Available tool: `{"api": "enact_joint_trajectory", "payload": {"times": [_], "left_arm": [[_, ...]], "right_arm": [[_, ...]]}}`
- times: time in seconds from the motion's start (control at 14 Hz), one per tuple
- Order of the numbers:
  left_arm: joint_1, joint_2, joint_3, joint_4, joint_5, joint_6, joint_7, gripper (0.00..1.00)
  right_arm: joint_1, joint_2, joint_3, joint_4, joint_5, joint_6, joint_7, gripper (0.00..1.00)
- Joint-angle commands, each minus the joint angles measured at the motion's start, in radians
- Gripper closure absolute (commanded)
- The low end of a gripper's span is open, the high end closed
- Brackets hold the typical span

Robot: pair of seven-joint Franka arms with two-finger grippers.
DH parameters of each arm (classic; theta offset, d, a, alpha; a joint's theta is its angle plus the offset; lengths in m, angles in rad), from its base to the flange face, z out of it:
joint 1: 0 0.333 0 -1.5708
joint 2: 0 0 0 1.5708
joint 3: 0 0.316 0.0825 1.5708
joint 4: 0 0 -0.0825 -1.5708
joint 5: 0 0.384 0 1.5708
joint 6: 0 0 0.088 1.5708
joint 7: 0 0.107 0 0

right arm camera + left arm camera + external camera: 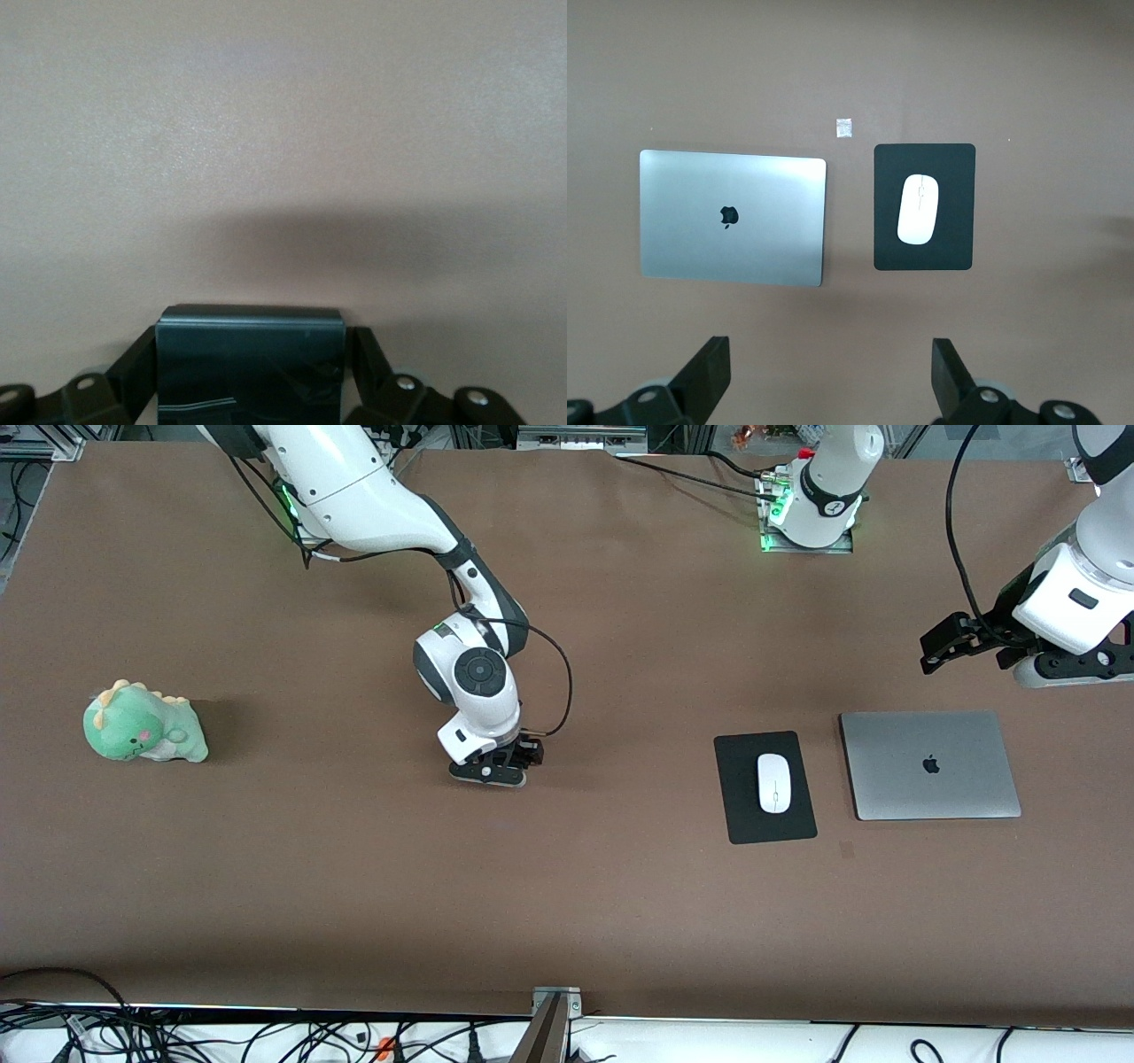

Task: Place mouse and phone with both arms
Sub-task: 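Carry the black phone with the right gripper toward the plush toy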

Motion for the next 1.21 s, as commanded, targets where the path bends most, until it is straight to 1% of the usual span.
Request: {"api": "enact_joint_trajectory", "payload": {"times": [0.0, 0.07, 0.14, 0.29, 0.36, 0.5, 0.71, 0.86, 0.93, 1.07, 1.14], "left_arm": [[0.005, 0.016, -0.004, 0.039, -0.022, -0.027, 0.022, 0.00], [0.005, 0.016, -0.004, 0.039, -0.022, -0.027, 0.022, 0.00], [0.005, 0.016, -0.004, 0.039, -0.022, -0.027, 0.021, 0.00], [0.003, 0.016, -0.006, 0.039, -0.022, -0.027, 0.021, 0.00], [0.003, 0.016, -0.006, 0.039, -0.022, -0.027, 0.021, 0.00], [0.003, 0.016, -0.006, 0.039, -0.022, -0.027, 0.021, 0.00], [0.003, 0.016, -0.006, 0.039, -0.022, -0.025, 0.021, 0.00], [0.003, 0.016, -0.006, 0.039, -0.022, -0.024, 0.021, 0.00], [0.003, 0.016, -0.006, 0.039, -0.021, -0.025, 0.021, 0.00], [0.003, 0.016, -0.006, 0.039, -0.021, -0.025, 0.021, 0.00], [0.003, 0.016, -0.006, 0.039, -0.021, -0.025, 0.021, 0.00]], "right_arm": [[0.009, 0.006, -0.001, -0.005, -0.002, -0.030, -0.008, 0.45], [0.009, 0.003, -0.003, -0.003, 0.001, -0.045, -0.010, 0.57], [0.008, 0.002, -0.001, -0.002, 0.002, -0.056, -0.011, 0.63], [0.003, -0.001, -0.001, 0.007, 0.004, -0.089, -0.017, 0.70], [-0.001, -0.004, -0.001, 0.011, 0.002, -0.106, -0.020, 0.71], [-0.024, -0.010, -0.001, 0.030, 0.013, -0.149, -0.092, 0.75], [-0.079, -0.020, -0.001, 0.087, 0.086, -0.266, -0.259, 0.76], [-0.139, -0.052, -0.001, 0.086, 0.120, -0.329, -0.418, 0.76], [-0.173, -0.075, -0.003, 0.081, 0.125, -0.370, -0.498, 0.76], [-0.225, -0.108, -0.006, 0.072, 0.126, -0.418, -0.592, 0.77], [-0.246, -0.130, -0.012, 0.042, 0.126, -0.425, -0.647, 0.77]]}}
